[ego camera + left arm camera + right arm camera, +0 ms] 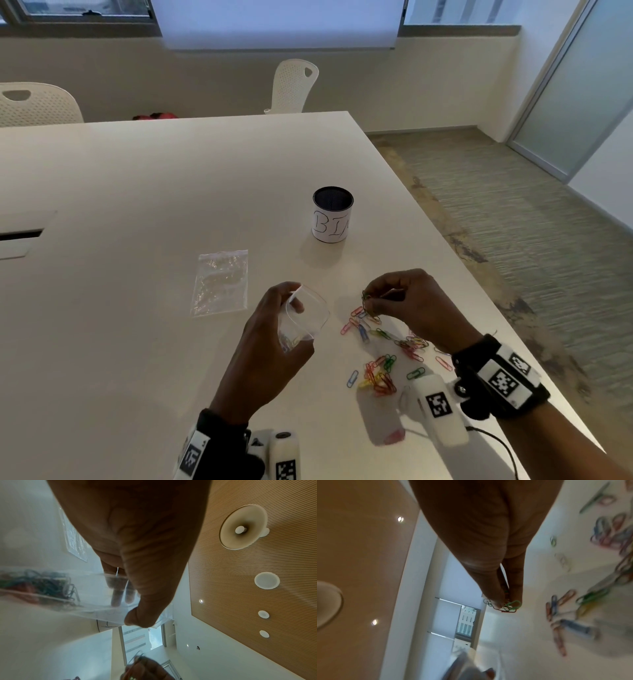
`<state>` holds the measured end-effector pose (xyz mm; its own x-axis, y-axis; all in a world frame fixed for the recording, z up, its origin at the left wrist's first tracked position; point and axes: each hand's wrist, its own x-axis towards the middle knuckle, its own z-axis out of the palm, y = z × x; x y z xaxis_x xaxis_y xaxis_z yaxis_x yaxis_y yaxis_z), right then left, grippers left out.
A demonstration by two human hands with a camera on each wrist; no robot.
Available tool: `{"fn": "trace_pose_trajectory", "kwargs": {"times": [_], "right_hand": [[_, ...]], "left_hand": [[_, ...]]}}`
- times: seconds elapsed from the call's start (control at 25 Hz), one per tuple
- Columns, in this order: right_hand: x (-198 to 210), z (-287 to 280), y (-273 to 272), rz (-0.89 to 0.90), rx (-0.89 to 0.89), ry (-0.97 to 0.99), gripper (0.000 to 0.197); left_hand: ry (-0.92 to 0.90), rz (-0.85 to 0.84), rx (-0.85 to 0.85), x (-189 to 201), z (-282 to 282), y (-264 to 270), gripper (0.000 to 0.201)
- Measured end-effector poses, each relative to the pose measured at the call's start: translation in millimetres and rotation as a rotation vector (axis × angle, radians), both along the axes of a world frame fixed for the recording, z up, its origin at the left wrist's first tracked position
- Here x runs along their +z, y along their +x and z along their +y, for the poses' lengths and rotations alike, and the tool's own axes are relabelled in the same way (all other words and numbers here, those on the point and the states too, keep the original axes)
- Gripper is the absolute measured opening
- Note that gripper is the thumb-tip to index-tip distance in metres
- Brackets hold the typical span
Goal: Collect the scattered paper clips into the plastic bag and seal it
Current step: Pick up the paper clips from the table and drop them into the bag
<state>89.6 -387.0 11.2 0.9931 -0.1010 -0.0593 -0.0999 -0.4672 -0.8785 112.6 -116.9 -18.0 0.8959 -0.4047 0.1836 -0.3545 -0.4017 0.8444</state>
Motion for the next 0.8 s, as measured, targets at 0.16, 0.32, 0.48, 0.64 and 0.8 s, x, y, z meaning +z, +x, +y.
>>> {"fn": "trace_pose_trajectory", "kwargs": {"times": [0.16, 0.32, 0.48, 0.64, 0.8], "right_hand": [[31.9, 27.8, -6.7, -0.024, -0.037, 0.355, 0.016], [49.8, 57.3, -7.8, -0.108, -0.001, 0.389, 0.018], [40.8, 78.4, -6.0, -0.233, 0.129, 0.075, 0.018], [37.7, 79.3, -2.7, -0.325, 0.142, -0.103, 0.015], [44.1, 63.9, -0.4, -0.357, 0.098, -0.223, 0.015]], "left_hand": [[0.011, -0.007, -0.012, -1.7, -2.0, 0.6, 0.069], [-0.004, -0.002, -0.023, -3.4, -2.4, 1.4, 0.07], [-0.013, 0.029, -0.014, -2.0, -3.7, 1.2, 0.07], [-0.007, 0.023, -0.013, -1.1, -3.3, 0.9, 0.069], [-0.028, 0.009, -0.023, -3.0, -1.1, 2.4, 0.068]]}}
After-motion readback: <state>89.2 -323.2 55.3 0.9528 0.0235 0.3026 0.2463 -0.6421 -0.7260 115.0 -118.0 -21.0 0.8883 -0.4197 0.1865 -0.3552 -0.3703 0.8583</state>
